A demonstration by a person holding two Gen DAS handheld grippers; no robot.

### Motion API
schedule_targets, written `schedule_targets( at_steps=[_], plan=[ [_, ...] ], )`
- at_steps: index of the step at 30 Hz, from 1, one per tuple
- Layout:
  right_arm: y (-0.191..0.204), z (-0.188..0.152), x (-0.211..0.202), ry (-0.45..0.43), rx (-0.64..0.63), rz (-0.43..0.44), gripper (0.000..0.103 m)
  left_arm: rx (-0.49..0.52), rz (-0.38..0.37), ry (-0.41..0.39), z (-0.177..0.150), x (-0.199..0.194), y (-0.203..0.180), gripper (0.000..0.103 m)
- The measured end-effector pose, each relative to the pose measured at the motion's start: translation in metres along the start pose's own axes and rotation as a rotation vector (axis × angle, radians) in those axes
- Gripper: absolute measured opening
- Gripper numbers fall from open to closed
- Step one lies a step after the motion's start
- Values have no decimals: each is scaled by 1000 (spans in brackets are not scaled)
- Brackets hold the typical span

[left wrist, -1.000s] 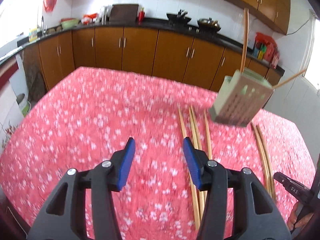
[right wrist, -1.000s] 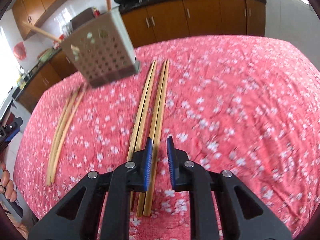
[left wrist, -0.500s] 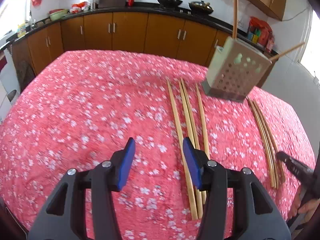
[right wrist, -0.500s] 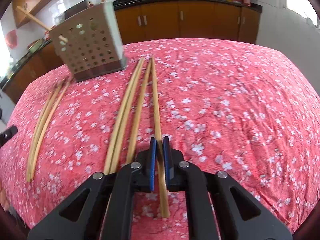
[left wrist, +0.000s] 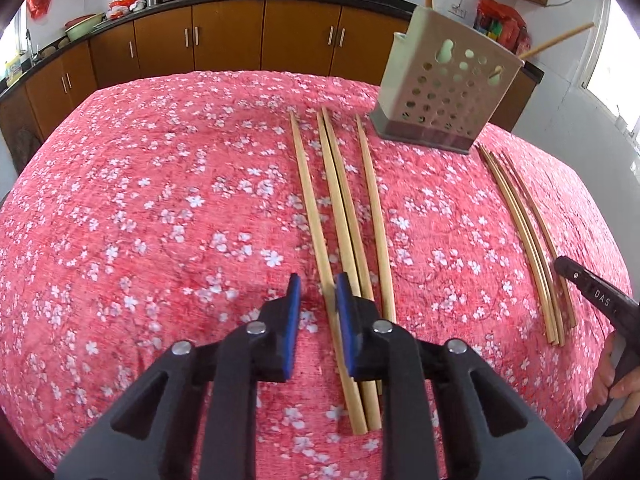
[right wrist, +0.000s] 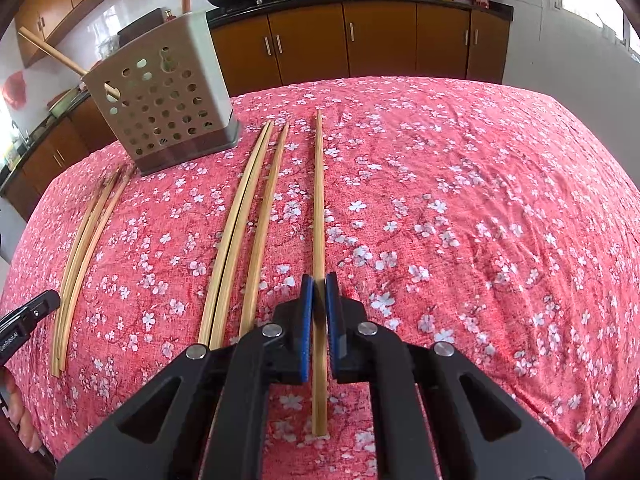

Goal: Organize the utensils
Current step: 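Close the right tool on another chopstick while the left tool grasps one too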

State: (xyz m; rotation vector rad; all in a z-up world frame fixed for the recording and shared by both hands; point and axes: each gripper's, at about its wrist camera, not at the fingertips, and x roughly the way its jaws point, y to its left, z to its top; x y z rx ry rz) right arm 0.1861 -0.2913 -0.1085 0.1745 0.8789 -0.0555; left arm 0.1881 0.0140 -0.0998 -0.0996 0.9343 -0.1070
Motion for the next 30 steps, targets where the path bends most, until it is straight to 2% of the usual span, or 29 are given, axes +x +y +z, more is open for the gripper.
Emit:
schedule_targets(
  at_steps=[6, 12, 16, 26, 30],
  plan=[
    [3, -1, 0, -2, -22, -10, 8, 30, 57, -4, -1, 4, -5, 9],
    [-3, 4, 4, -13, -29, -20, 8, -20, 119, -8, 16, 11, 26, 8],
    [-13, 13, 9, -22, -1, -22, 8, -37, 101, -28, 21, 15, 42, 9],
    [-16, 15, 12, -24, 8, -11, 8, -89, 52, -52, 19, 12, 49, 10],
    [-16, 15, 13, -24, 7, -11, 8, -90, 55, -52, 20, 12, 46, 10]
  ],
)
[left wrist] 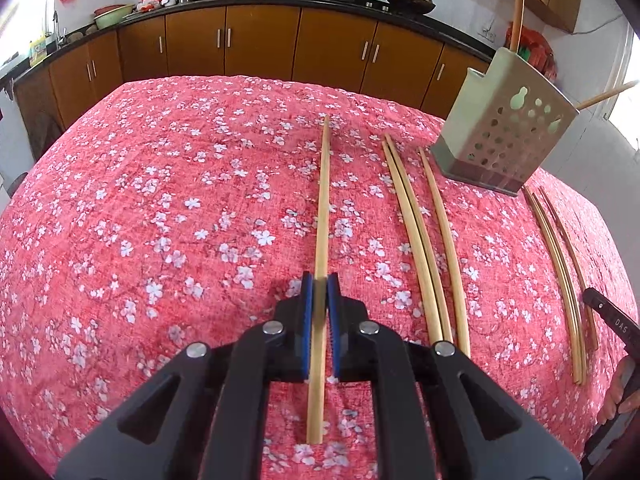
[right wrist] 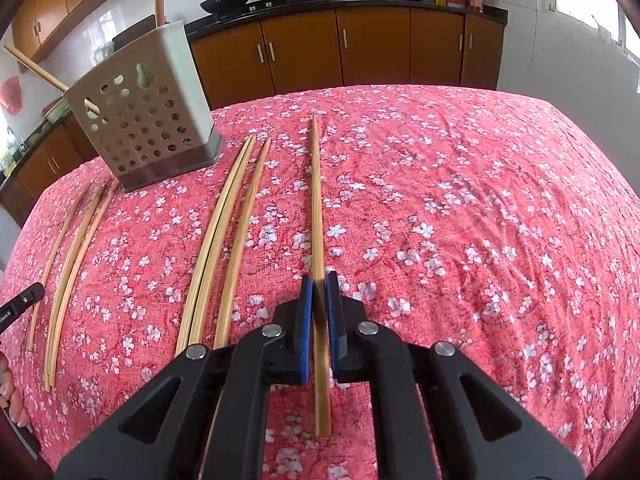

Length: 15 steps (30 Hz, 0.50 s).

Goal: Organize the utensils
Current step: 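Close the right tool on another chopstick while the left tool grasps one too, then lift both held chopsticks and carry them above the perforated holder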

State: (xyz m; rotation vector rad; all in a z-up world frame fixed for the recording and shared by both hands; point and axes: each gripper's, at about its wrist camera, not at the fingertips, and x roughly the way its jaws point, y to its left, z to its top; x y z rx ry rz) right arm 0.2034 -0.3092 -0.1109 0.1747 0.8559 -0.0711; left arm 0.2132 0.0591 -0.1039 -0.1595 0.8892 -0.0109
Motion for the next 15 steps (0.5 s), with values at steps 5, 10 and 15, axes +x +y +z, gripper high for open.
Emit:
schedule_targets(
  at_steps=[5, 10, 15],
  plan=[
    [5, -4, -3, 1, -16, -10, 8, 38, 22, 6, 0, 1, -6, 10],
    [4, -10, -7, 1, -12, 2, 8, 47, 21, 16, -3, -3, -5, 10],
    [4, -13, -11, 1, -12, 1, 8, 59, 32, 6, -6, -4, -5, 10]
  ],
)
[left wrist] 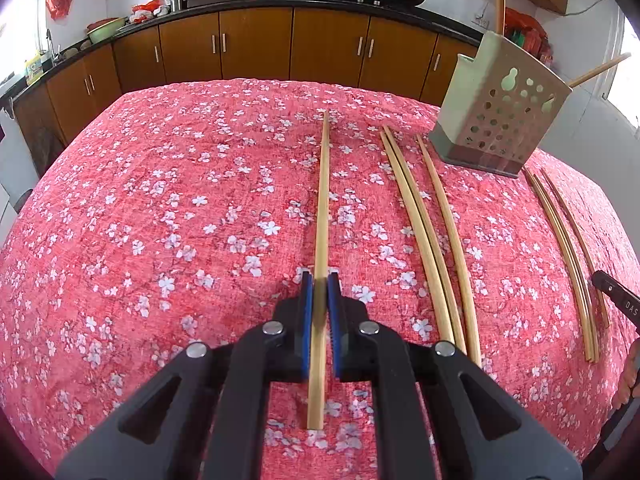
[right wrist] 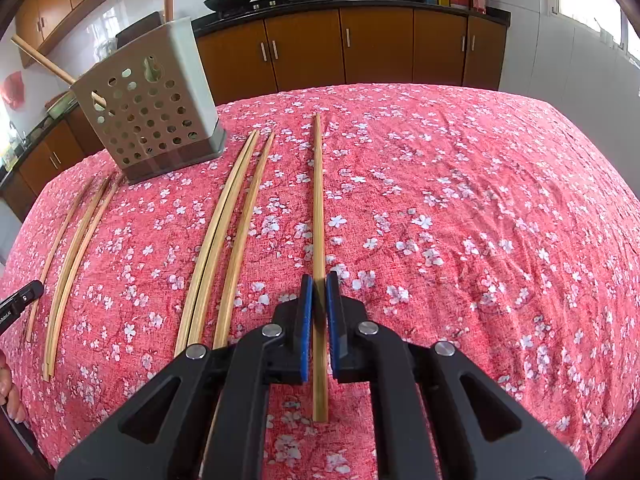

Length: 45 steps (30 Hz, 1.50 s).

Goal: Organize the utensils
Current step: 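Lift both held chopsticks and carry them above the perforated holder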

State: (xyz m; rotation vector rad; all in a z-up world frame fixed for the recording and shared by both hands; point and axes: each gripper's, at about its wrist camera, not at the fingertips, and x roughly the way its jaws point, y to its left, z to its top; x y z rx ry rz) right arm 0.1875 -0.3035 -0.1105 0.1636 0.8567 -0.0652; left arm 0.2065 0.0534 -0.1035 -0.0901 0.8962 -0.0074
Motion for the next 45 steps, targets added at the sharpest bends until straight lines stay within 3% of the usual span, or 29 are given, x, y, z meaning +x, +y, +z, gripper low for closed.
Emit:
schedule_targets(
  at_steps=[7, 10, 18, 29, 39, 45],
  plan=[
    [-6, 3, -3, -4, 28, 22, 8, -3, -6, 5, 1, 0, 2, 9],
    [-8, 7, -20, -56, 42, 28, 7, -21, -23, 17, 7, -7, 8, 8],
    [-9, 27, -73, -231, 34, 34, 7, -15, -38, -99, 28, -51, 11, 8],
    [-3, 38, -83, -277, 26, 43, 7, -10, -52, -192, 43, -80, 6, 8],
    [2, 69, -131, -468, 29, 73, 7, 27, -44, -344, 80, -128, 0, 8],
    [9, 96, -164, -526, 54, 200, 7, 71, -139, -395, 101, -163, -17, 8]
  ],
)
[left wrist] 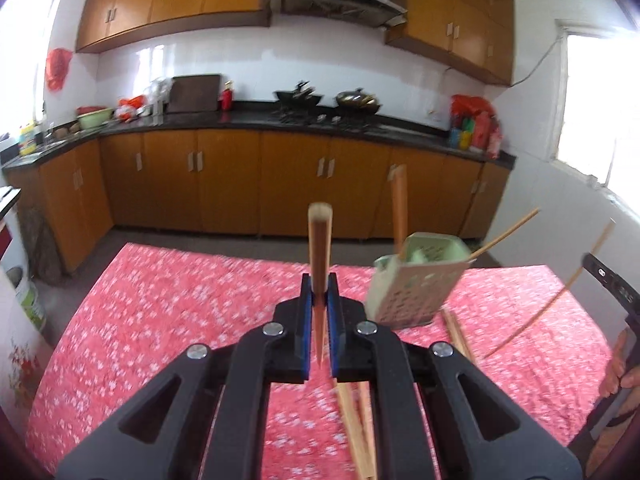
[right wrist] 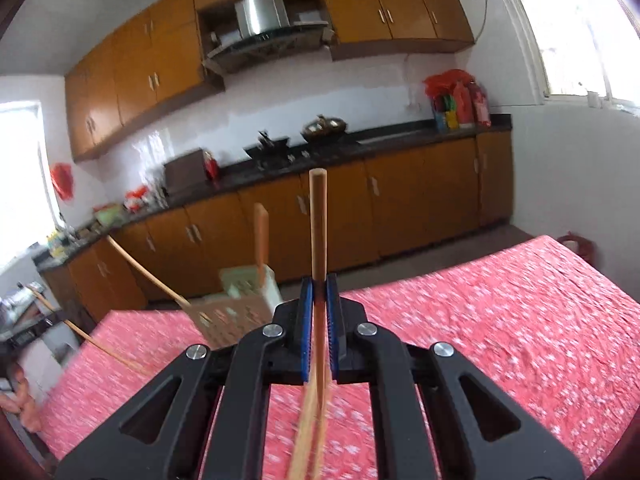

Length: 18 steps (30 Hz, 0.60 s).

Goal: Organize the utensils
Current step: 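Lift both held chopsticks and carry them above the perforated holder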

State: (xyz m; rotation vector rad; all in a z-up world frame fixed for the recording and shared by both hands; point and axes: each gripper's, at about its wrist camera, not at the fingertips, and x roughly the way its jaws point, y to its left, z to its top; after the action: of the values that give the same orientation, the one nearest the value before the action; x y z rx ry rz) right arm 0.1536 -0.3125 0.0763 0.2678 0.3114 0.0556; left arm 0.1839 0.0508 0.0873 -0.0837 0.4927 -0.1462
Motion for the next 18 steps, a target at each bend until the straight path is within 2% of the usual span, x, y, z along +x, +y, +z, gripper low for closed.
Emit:
schedule_targets(
  at_steps=[3, 7, 14, 18],
  plan=[
    [12, 24, -6, -57, 17, 72, 7, 13, -54, -35, 18, -10, -14, 8],
    [32, 44, -7, -130, -8, 107, 7, 23, -124, -112, 47, -21, -37, 8],
    [53, 69, 23, -244, -15, 104, 7, -11, -141, -259, 90, -10, -73, 8],
    [58, 68, 45, -240, -31, 87, 7, -27, -108, -332, 105, 10, -86, 8]
  ],
)
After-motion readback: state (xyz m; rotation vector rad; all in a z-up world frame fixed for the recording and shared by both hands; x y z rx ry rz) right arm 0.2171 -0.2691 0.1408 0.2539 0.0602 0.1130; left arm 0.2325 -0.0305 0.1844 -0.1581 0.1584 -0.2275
